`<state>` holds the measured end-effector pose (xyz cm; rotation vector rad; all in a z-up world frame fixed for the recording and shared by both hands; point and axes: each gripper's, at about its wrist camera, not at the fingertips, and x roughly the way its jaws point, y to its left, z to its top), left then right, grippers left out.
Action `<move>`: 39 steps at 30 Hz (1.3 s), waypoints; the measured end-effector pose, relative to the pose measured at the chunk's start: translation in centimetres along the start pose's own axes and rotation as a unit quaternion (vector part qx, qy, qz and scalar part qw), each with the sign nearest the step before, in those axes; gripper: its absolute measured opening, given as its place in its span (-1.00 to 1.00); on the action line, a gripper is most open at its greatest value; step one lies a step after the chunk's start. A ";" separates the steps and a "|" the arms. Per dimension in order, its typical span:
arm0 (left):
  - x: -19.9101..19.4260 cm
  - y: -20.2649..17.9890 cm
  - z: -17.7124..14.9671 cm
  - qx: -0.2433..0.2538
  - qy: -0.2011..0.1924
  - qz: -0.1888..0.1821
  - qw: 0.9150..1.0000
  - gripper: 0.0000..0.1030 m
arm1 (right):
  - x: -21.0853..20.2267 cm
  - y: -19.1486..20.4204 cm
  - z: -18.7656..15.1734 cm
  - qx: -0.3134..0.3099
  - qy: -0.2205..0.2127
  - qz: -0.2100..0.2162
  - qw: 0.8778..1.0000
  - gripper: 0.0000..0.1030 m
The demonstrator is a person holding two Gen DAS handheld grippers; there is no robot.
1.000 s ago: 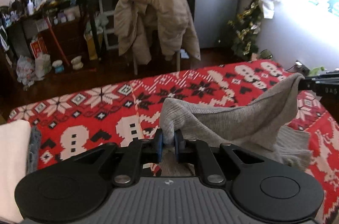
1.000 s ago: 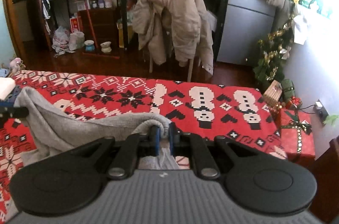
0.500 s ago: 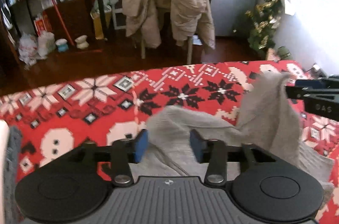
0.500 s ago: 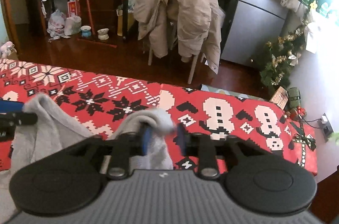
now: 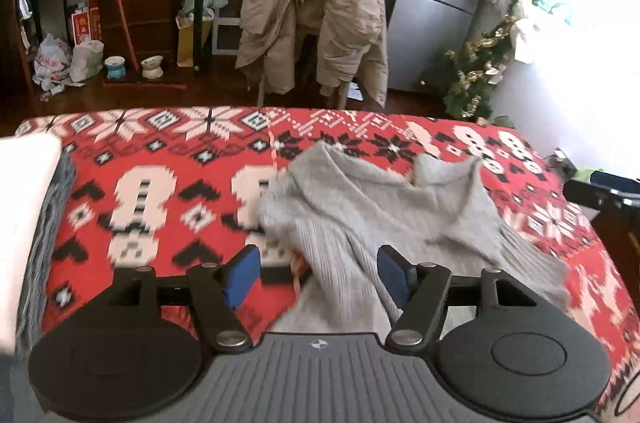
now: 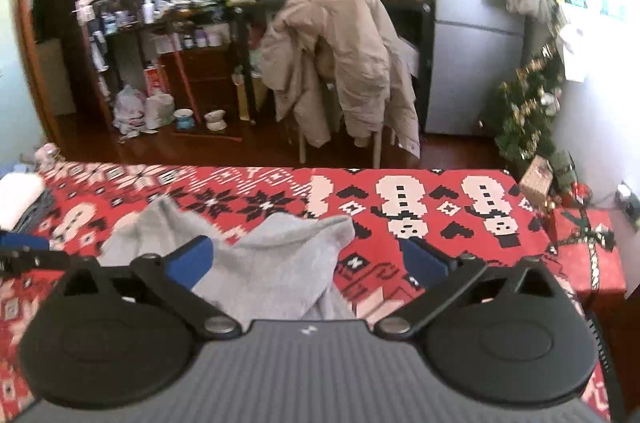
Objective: Fold clothes
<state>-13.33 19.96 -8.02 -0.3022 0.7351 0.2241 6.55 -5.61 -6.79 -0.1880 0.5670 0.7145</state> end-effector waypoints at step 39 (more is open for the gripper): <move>-2.5 0.0 -11.7 0.037 0.089 -0.018 0.995 -0.65 | -11.2 -1.4 -13.2 -0.002 0.157 -0.040 0.987 -0.29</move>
